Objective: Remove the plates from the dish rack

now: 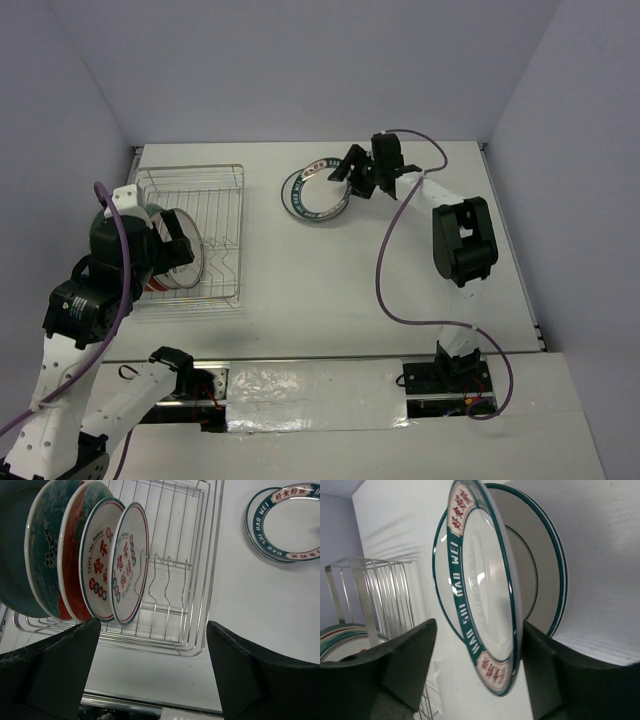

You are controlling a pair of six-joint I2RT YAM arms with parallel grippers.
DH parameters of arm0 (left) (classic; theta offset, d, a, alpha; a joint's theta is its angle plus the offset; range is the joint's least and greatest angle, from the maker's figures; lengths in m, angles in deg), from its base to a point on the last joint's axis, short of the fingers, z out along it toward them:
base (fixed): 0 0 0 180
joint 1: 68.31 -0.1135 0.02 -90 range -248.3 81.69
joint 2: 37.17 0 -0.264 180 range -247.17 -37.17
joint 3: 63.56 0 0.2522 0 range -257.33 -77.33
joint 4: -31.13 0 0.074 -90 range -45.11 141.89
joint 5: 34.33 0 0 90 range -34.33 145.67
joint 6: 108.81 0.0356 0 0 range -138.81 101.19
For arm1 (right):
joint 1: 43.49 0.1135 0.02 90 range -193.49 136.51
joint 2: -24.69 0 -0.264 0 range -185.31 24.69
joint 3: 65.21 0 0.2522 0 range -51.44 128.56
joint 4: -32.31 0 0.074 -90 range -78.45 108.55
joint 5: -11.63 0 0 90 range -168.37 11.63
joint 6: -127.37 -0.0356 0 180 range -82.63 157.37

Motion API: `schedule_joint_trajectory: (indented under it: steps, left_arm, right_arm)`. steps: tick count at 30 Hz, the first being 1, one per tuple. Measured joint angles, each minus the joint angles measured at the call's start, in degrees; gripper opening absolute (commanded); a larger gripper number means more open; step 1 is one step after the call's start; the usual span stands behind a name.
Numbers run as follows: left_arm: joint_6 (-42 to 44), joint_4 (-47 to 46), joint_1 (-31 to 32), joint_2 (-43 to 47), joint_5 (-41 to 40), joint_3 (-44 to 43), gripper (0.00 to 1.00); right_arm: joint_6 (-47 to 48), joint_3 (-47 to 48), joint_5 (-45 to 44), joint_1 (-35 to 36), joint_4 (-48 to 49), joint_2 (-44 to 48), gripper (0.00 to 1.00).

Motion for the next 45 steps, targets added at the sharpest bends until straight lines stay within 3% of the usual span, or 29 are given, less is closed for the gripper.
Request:
schedule_joint_trajectory:
  steps: [1, 4, 10, 23, 28, 33, 38, 45]
  left_arm:
    - [0.1, 0.3, 0.0, 0.0, -0.2, 0.0, 0.99]
    - [0.9, 1.1, 0.0, 0.0, -0.9, -0.1, 1.00]
    - [1.1, 3.0, 0.0, -1.7, -2.9, -0.1, 1.00]
    - [1.2, 3.2, 0.0, -4.5, -5.5, 0.1, 1.00]
    - [1.4, 2.1, 0.0, -7.1, -7.5, 1.4, 0.98]
    - [1.3, 0.0, -0.1, -12.7, -9.8, 2.4, 0.77]
    - [1.5, -2.7, -1.8, -19.5, -10.9, 2.4, 0.73]
    - [1.2, -6.4, -6.6, -24.2, -11.1, 5.3, 0.69]
  right_arm:
    - [0.8, 1.4, -0.3, 0.2, -1.6, -0.1, 0.86]
    - [4.6, 7.5, -4.2, 1.4, -9.4, -0.9, 1.00]
    - [12.8, 21.7, -14.5, 6.8, -24.0, -5.8, 1.00]
    - [23.1, 26.3, -29.3, 10.7, -41.1, -13.0, 1.00]
    - [24.8, 19.8, -33.2, 11.0, -40.7, -5.3, 1.00]
    - [25.8, 6.1, -32.0, 12.7, -36.0, 14.0, 1.00]
    - [25.6, -4.6, -28.8, 15.6, -30.0, 31.3, 1.00]
    - [25.0, -15.9, -26.5, 19.0, -25.4, 39.1, 1.00]
